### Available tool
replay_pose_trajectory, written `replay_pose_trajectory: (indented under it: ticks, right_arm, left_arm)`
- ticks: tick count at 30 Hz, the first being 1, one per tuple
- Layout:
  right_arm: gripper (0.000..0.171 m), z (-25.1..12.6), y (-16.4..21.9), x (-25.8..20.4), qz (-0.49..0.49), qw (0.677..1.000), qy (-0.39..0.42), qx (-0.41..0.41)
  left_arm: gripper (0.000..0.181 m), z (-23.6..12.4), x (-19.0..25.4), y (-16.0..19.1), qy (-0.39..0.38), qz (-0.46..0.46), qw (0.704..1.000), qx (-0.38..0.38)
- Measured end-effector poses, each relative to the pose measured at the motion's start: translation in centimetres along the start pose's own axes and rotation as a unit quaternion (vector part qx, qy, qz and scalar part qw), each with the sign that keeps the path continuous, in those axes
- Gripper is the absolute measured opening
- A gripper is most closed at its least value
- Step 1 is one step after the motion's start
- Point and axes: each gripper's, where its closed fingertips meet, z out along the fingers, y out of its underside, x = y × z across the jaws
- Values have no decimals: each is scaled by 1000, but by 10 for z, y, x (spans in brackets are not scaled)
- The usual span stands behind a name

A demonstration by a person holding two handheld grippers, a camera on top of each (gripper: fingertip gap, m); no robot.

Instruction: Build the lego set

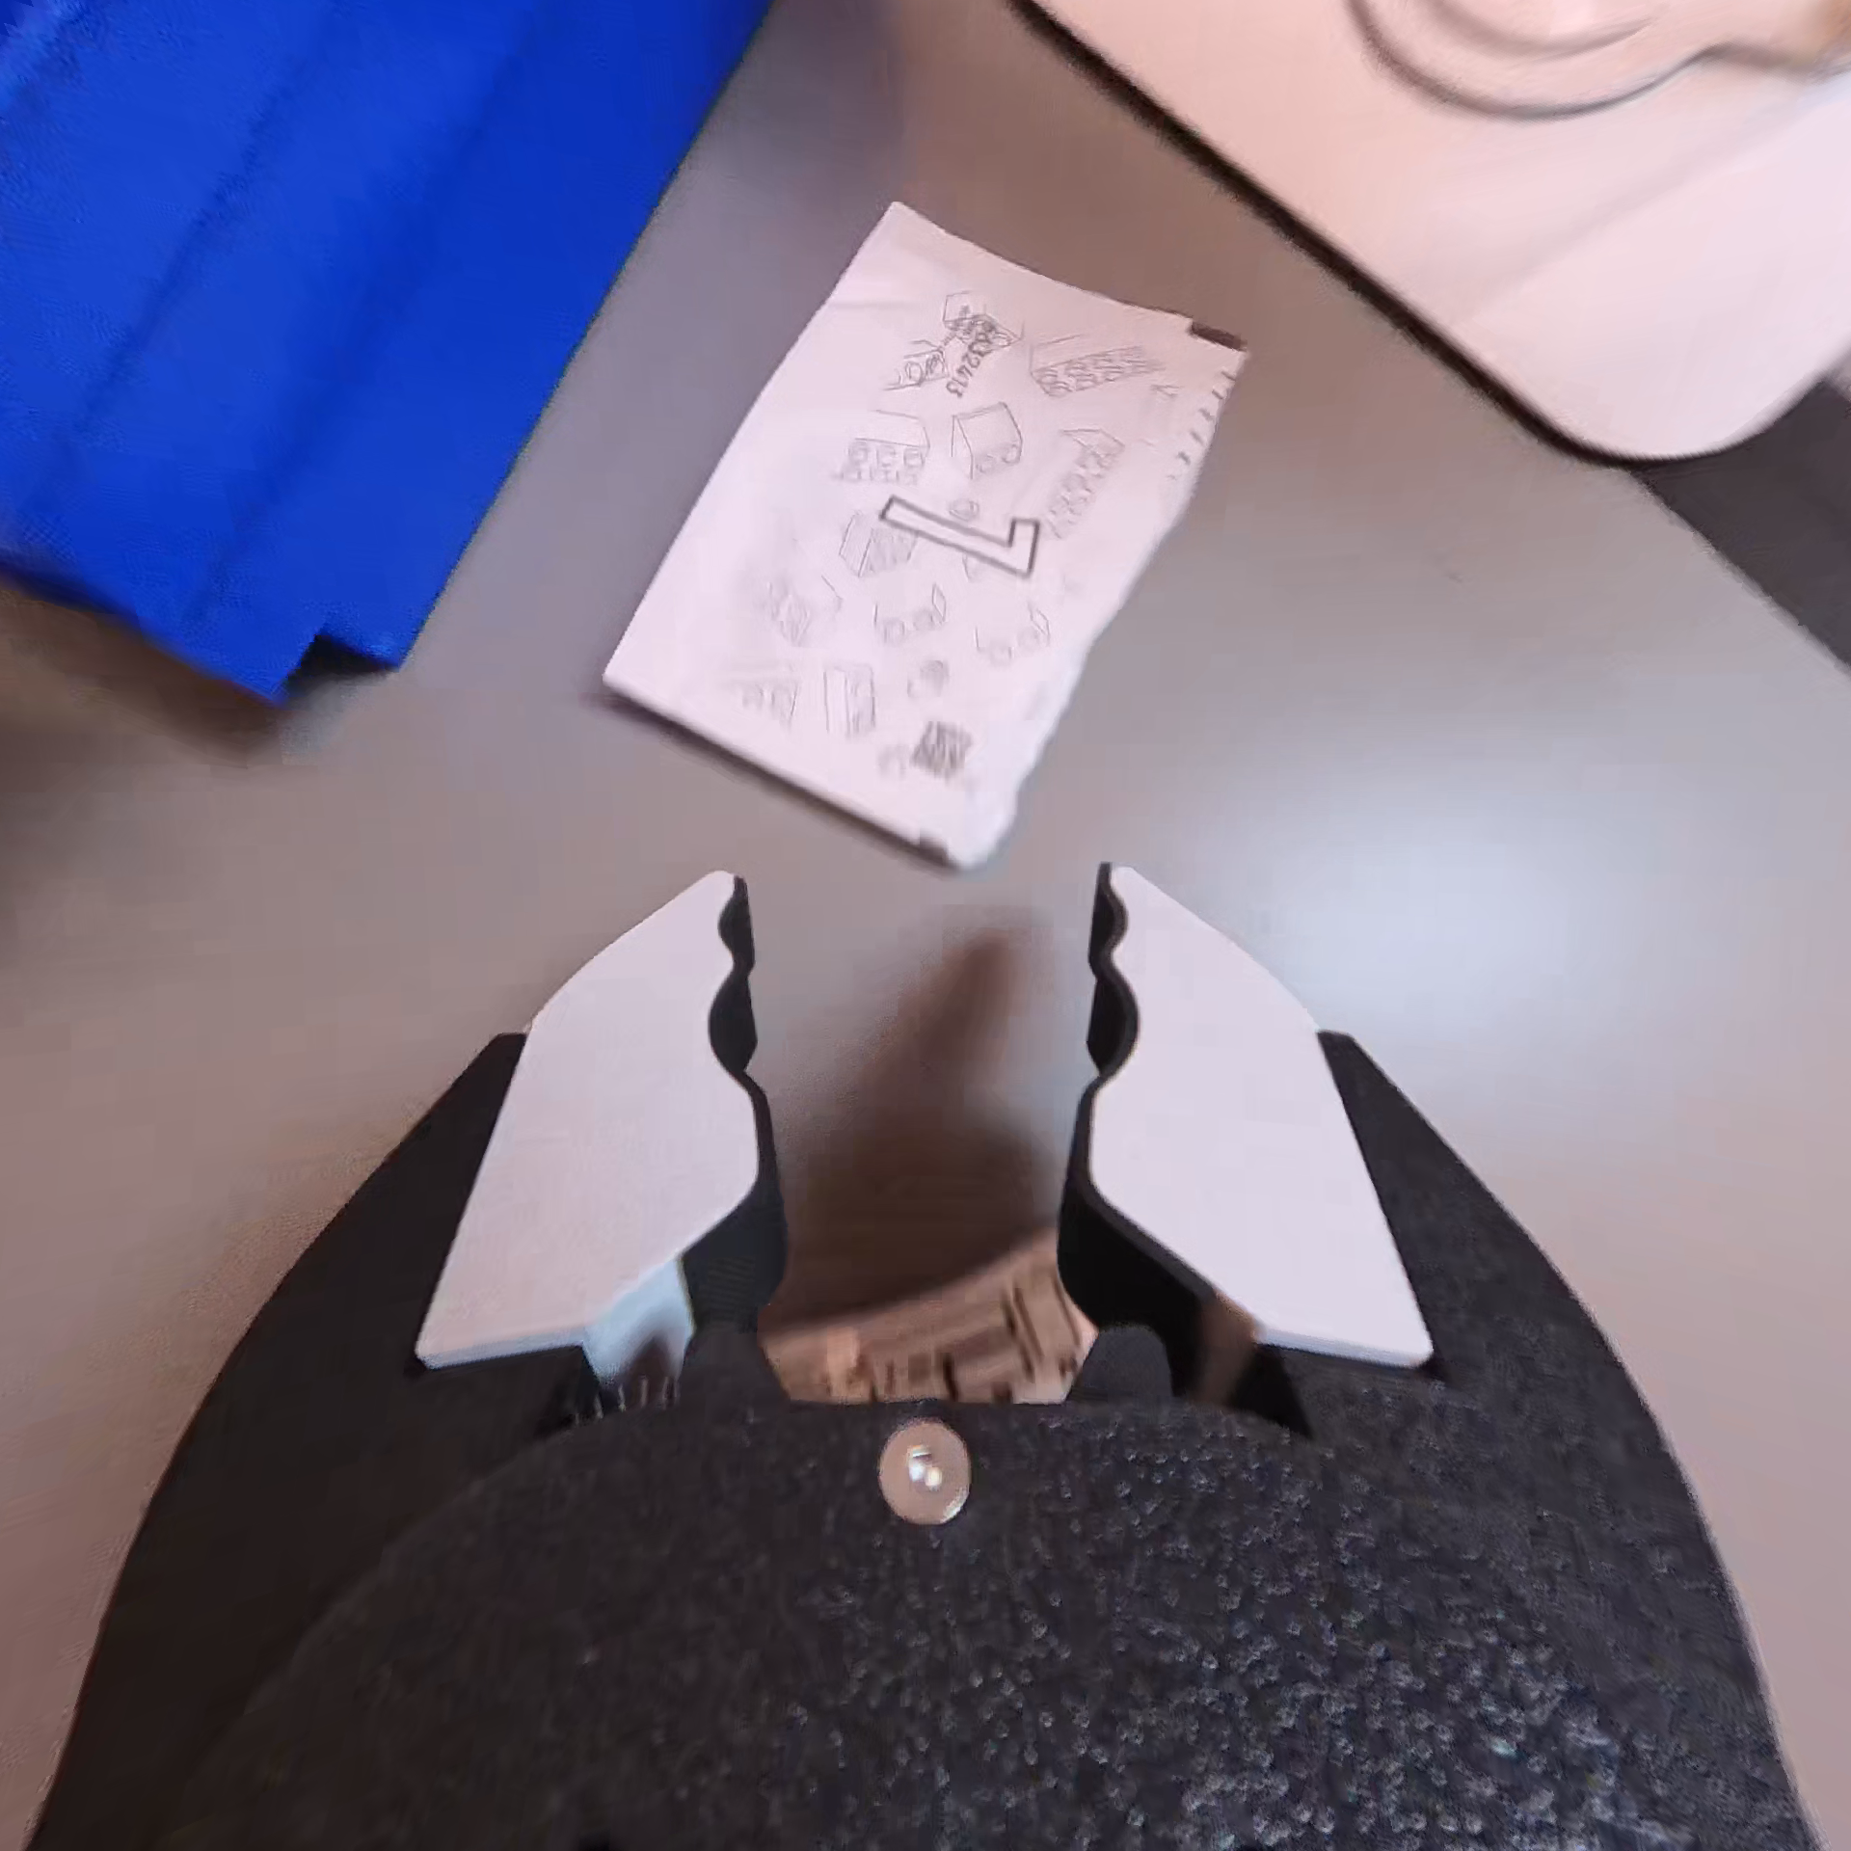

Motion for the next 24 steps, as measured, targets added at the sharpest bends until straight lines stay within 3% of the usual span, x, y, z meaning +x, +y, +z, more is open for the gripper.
replay_pose_trajectory:
  ticks: [3, 6, 10, 16, 20, 24]
  right_arm:
    - [64, 42, -10, 9, 4, 999, 9, -44]
    - [0, 50, -17, 1, -10, 998, -13, -52]
    - [0, 35, -19, -4, -68, 998, -14, 8]
    - [0, -33, -31, -28, -184, 975, 15, 127]
    - [0, -30, -33, -26, -113, 987, -8, 110]
    - [48, 16, -43, -21, -174, 981, 18, 86]
  left_arm:
    - [17, -2, 2, 6, 0, -4, 1000, -3]
    - [17, -8, 3, 10, -6, -2, 1000, -2]
    - [17, -15, -1, 16, -15, -5, 1000, 4]
    - [17, -16, 1, 20, -3, -22, 1000, 16]
    - [17, -10, 5, 21, 13, -29, 999, 22]
    - [18, -7, 14, 18, 20, -16, 999, 21]
